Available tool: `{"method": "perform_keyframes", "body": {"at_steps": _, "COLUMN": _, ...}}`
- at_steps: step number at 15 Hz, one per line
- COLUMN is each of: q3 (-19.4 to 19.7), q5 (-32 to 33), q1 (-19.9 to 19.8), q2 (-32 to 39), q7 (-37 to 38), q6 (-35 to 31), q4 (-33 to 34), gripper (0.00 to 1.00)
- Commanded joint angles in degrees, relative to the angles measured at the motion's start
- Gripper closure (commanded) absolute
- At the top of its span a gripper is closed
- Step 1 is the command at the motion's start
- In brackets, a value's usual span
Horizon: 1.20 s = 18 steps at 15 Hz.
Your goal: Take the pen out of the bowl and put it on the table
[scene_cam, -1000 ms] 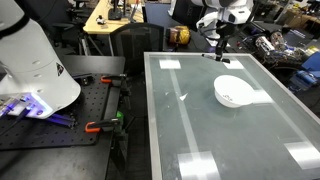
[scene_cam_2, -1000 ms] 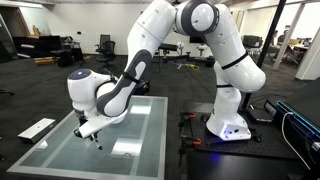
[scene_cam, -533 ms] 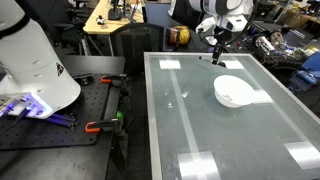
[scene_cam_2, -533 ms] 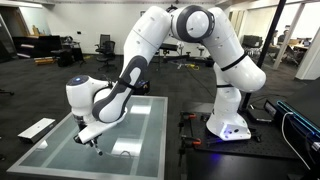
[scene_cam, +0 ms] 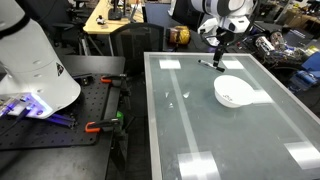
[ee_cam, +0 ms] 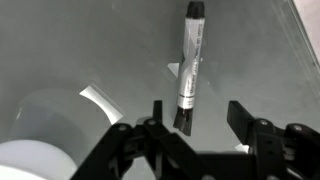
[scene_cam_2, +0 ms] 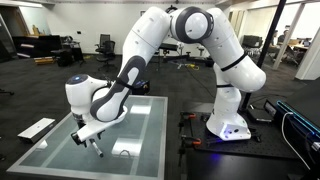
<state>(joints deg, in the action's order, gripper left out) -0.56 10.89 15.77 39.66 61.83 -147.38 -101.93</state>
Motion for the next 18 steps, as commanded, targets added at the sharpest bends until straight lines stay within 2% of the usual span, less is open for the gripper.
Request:
{"method": "perform_keyframes", "body": {"at_steps": 1, "q3": 3.2, "q5": -0.98, "q1": 1.61, "q2": -4.56, "q7": -0.41, "q6": 2.21, "q4": -2.45, "gripper": 0.06}}
{"method": "perform_keyframes", "body": {"at_steps": 2, "q3": 3.99, "q5": -0.68, "q1": 1.91, "q2": -5.23, "q7": 0.07, "q6": 2.47, "q4": -2.76, "gripper": 0.0}}
{"method": "perform_keyframes", "body": {"at_steps": 8, "q3": 7.92, "q5": 2.44, "q1": 3.35, "q2": -13.94, "q7": 2.37, "q6": 0.92, "q4": -9.22, "gripper": 0.0}}
{"method": "perform_keyframes", "body": {"at_steps": 16, "q3": 7.55, "q5": 6.45, "q1": 2.39, "q2": -20.47, "q7": 5.15, "q6": 0.33, "q4": -14.56, "gripper": 0.0}}
{"method": "perform_keyframes", "body": {"at_steps": 17, "q3": 6.45, "q5": 5.27, "q1": 1.24, "q2": -17.62, "q7": 3.14, "q6": 0.84, "q4": -11.49, "gripper": 0.0}}
{"method": "perform_keyframes", "body": {"at_steps": 18, "q3": 6.4, "q5": 5.51, "q1": 1.19, "q2": -18.09, "q7": 3.37, "q6": 0.85, "q4": -11.98, "gripper": 0.0}}
